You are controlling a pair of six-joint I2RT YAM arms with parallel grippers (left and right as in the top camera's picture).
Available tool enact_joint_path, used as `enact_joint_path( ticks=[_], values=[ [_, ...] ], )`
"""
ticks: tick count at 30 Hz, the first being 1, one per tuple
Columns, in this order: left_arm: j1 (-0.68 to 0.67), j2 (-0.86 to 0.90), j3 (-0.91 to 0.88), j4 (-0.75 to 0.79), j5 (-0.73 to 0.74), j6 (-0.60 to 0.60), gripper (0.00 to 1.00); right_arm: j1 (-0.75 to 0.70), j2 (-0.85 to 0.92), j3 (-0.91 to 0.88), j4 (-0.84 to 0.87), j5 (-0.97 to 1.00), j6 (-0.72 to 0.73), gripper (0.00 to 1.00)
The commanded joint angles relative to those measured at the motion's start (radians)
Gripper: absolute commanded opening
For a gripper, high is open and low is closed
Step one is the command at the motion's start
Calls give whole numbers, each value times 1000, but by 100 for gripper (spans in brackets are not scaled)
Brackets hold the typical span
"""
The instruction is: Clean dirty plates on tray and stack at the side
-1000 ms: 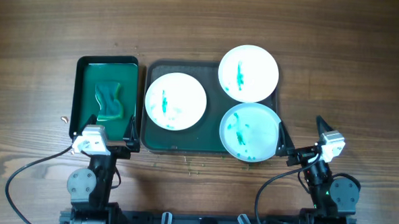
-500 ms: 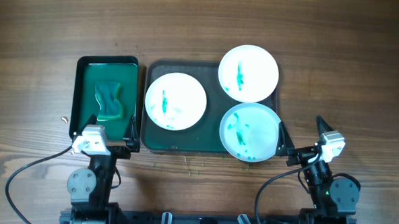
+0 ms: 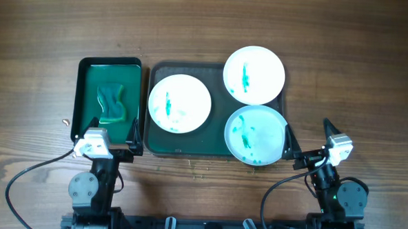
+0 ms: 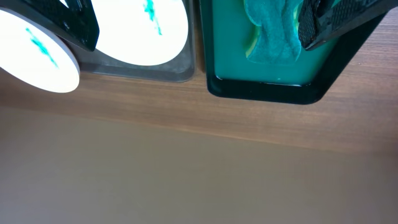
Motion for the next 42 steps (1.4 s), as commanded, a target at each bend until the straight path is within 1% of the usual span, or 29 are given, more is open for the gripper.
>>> enact_joint_path(
  ticks=[1, 20, 22, 24, 28, 30, 34, 39, 40, 42],
  values=[
    [-3, -7, -9, 0, -14, 15, 100, 4, -5, -1, 2, 13, 16, 100],
    [-3, -7, -9, 10, -21, 16, 100, 4, -5, -1, 2, 20, 15, 100],
    [-3, -7, -9, 24, -7, 15, 100, 4, -3, -1, 0, 7, 33, 100],
    [-3, -7, -9, 28, 50, 12, 100, 4, 3, -1, 3, -4, 78, 100],
    [-3, -3, 19, 6, 58, -90, 100, 4, 24, 12, -4, -62, 77, 100],
    [-3, 23, 90, -42, 58, -90, 100, 4, 56, 48, -14, -83, 74, 100],
    [-3, 148, 317, -207, 62, -89, 100, 4, 182, 181, -62, -133, 70, 100],
    [-3, 433, 640, -428, 63, -86, 100, 4, 442, 447, -195, -157, 68, 100],
    [-3, 551, 758, -520, 66, -86, 100, 4, 537, 554, -267, -174, 68, 100],
    [-3, 688, 894, -634, 65, -86, 100, 4, 645, 674, -359, -194, 66, 100]
  ],
)
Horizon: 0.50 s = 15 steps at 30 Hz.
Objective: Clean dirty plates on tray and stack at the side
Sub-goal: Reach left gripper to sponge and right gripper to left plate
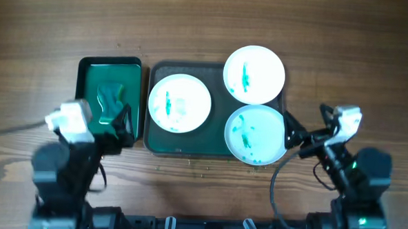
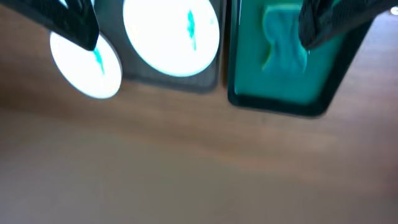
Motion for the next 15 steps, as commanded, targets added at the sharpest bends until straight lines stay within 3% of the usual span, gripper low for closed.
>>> enact_joint_path(
  ticks=[1, 4, 7, 10, 13, 15],
  values=[
    [-3, 271, 262, -167, 12, -8, 100, 4, 214, 248, -148, -63, -9, 100],
    [-3, 548, 524, -398, 12, -8, 100, 4, 415, 467, -348, -155, -106, 100],
    [-4, 703, 656, -494, 24, -9, 100, 4, 533, 557, -386, -189, -65, 100],
    [-4, 798, 682, -481, 48, -13, 100, 5, 617, 557, -348, -209, 11, 100],
    [-4, 859, 682, -489, 73, -13, 100, 35, 711, 557, -321, -267, 14, 85],
    [-4, 883, 682, -487, 80, -13, 100, 102, 789, 557, -285, -266, 93, 81]
  ],
)
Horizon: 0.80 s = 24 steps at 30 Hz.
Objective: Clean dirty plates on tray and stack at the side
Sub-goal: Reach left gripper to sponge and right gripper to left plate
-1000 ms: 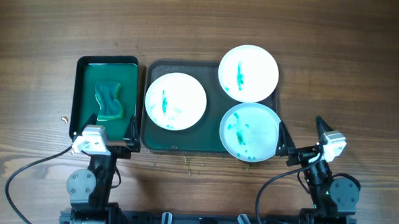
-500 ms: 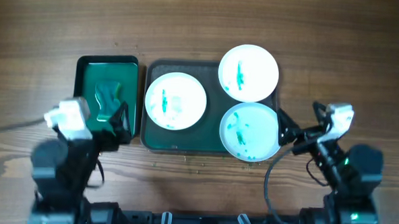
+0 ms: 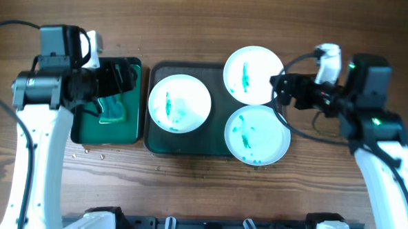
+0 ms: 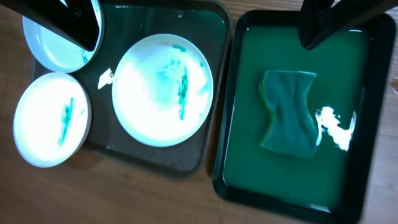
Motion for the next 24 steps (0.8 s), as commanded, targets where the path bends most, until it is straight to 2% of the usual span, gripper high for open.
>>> enact_joint_path(
  ticks=[1, 3, 4, 5, 7, 8, 12, 16, 24],
  values=[
    [-4, 34, 24, -1, 40, -9, 100, 109, 120, 20, 56, -48, 123, 80],
    [-3, 34, 24, -1, -36, -24, 100, 191, 201, 45, 73, 32, 217, 75],
    [-3, 34, 24, -4, -109, -81, 100, 226, 240, 63, 71, 68, 245, 73],
    [-3, 34, 24, -13, -188, -140, 100, 256, 275, 84, 64, 101, 272, 69],
    [-3, 35, 24, -38, -310, -172, 100, 322, 370, 145, 39, 175, 322, 51],
    [-3, 35, 24, -52, -335, -172, 100, 351, 414, 172, 29, 219, 343, 51],
    [-3, 36, 24, -82, -346, -167, 100, 433, 568, 251, 8, 338, 391, 48],
    [-3, 41, 23, -89, -364, -164, 100, 470, 695, 271, 53, 347, 420, 35],
    [12, 130, 23, -115, -364, -165, 98, 507, 808, 271, 111, 353, 419, 29]
  ],
)
